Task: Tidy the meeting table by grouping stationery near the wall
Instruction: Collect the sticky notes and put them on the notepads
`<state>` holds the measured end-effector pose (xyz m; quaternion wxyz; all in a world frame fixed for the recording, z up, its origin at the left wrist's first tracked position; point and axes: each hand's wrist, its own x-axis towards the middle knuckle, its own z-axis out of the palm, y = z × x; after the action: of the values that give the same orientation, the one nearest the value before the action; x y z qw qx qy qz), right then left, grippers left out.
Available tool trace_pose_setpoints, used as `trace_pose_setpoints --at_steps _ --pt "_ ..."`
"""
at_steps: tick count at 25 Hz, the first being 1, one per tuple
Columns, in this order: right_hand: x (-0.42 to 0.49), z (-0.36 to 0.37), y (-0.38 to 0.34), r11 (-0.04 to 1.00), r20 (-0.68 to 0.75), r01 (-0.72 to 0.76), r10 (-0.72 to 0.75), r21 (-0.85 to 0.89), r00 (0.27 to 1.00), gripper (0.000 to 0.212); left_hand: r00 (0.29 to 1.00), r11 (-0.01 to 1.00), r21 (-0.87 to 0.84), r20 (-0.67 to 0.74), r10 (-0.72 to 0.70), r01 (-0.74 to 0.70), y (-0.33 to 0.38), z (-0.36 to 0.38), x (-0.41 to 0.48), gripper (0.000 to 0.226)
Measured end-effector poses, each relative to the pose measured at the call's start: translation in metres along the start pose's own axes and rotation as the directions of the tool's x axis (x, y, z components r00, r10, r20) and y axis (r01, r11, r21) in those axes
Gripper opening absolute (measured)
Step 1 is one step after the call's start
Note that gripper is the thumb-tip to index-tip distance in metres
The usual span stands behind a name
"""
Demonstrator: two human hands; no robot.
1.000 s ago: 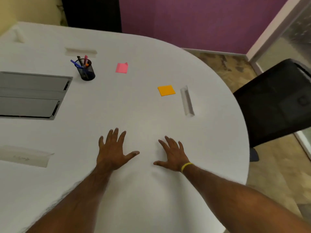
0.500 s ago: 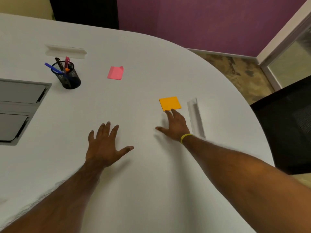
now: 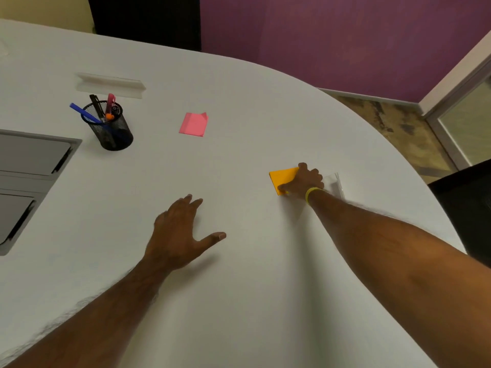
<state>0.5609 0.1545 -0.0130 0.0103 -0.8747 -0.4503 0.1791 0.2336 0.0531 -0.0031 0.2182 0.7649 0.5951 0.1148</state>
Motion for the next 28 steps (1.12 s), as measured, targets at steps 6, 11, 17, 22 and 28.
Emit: trace_pose_setpoints --at_steps 6,11,17,22,28 --pt "0.021 -0.004 -0.011 0.923 0.15 0.018 -0.082 0.385 0.985 0.065 0.991 0.948 -0.302 -0.063 -0.121 0.097 0.009 -0.009 0.026 0.088" --pt "-0.034 -0.01 -0.082 0.564 0.295 0.064 -0.521 0.823 0.801 0.031 0.941 0.644 -0.698 0.14 -0.308 0.315 0.005 -0.021 0.06 0.075" --pt "-0.069 0.016 -0.17 0.473 0.378 -0.024 -0.671 0.881 0.638 0.025 0.903 0.31 -0.9 0.173 -0.393 0.308 -0.023 -0.041 0.072 0.031" --pt "-0.025 0.035 -0.212 0.617 0.104 0.146 -0.351 0.773 0.931 0.025 0.834 0.172 -0.963 0.084 -0.545 0.209 -0.076 -0.047 0.063 0.025" --pt "0.022 0.057 -0.259 0.841 -0.006 0.085 -0.097 0.535 0.995 0.067 0.801 0.155 -0.972 0.05 -0.597 0.176 -0.102 -0.041 0.065 0.025"
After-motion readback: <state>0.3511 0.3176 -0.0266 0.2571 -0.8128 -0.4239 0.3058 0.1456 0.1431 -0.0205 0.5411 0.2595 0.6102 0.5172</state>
